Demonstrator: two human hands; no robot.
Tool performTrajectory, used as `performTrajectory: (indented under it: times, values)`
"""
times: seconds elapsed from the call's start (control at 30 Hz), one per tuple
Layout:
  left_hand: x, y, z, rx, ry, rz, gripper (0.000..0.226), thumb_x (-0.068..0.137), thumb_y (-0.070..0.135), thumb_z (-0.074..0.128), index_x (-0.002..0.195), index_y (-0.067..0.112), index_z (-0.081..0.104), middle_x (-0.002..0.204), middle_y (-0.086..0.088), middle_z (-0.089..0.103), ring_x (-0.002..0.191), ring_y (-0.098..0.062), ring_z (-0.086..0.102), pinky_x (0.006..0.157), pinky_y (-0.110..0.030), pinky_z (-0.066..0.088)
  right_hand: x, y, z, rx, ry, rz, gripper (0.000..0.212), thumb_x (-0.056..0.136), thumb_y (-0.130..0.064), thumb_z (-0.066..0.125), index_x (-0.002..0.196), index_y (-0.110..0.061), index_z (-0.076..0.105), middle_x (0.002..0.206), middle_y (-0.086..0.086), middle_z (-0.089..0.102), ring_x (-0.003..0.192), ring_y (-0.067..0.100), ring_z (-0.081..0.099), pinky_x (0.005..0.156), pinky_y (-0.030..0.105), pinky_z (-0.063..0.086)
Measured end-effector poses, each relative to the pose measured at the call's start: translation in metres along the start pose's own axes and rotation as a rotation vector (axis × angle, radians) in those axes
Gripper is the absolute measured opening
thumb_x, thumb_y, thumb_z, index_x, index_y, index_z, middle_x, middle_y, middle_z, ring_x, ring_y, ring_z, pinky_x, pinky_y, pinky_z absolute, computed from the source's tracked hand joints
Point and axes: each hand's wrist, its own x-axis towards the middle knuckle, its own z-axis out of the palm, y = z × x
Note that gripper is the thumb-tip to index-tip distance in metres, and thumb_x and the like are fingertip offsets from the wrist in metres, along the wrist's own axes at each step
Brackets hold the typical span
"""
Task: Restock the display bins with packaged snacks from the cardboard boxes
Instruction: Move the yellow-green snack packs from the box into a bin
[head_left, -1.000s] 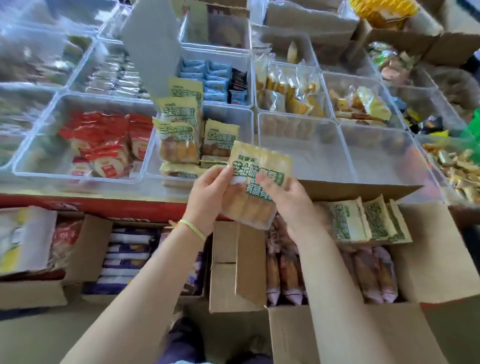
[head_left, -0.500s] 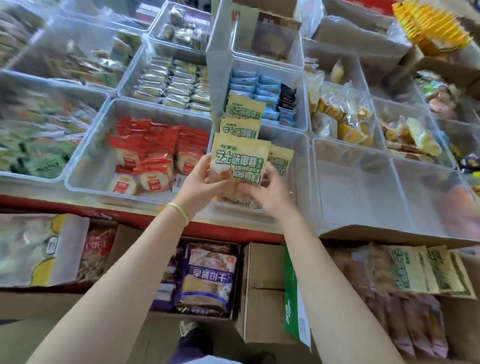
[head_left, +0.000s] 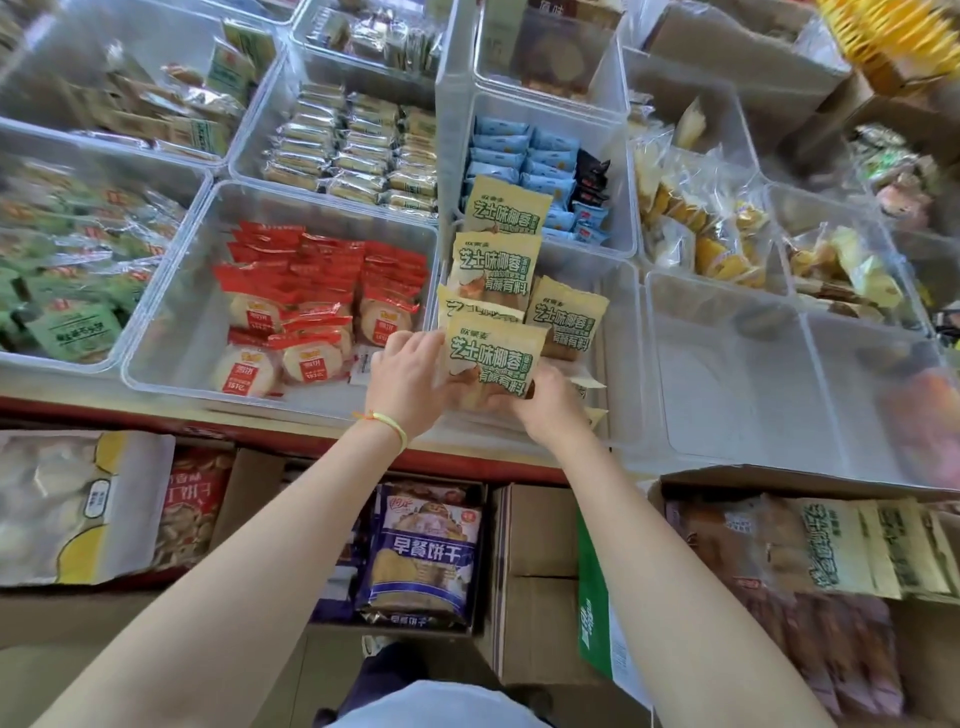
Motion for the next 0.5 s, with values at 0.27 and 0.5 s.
performTrajectory:
  times: [0.27, 0.5]
  values:
    - [-0.005, -0.012, 0.001, -0.032, -0.018, -0.020, 0.066, 0.074, 0.049, 0.078, 0.127, 0.016, 0.058, 0.148, -0.004, 0.042, 0.137, -0.030, 0.028, 0.103, -0.051, 0.038, -0.006, -0.005, 0.002, 0.026, -0.025, -0.005, 0.036, 0.086, -0.025, 0.074, 0.121, -0.026, 0.063, 0.108, -0.008, 0.066, 0.099, 0.012, 0.060, 0.071, 0.020, 0.044]
    - [0.007, -0.010, -0.009, 0.067, -0.219, -0.140, 0.076, 0.076, 0.062, 0.071, 0.141, 0.032, 0.045, 0.152, -0.002, 0.034, 0.140, -0.030, 0.024, 0.104, -0.049, 0.036, -0.001, -0.002, 0.019, -0.143, -0.034, 0.057, 0.051, 0.077, -0.050, 0.076, 0.122, -0.032, 0.060, 0.112, -0.004, 0.064, 0.102, 0.020, 0.064, 0.081, 0.038, 0.056]
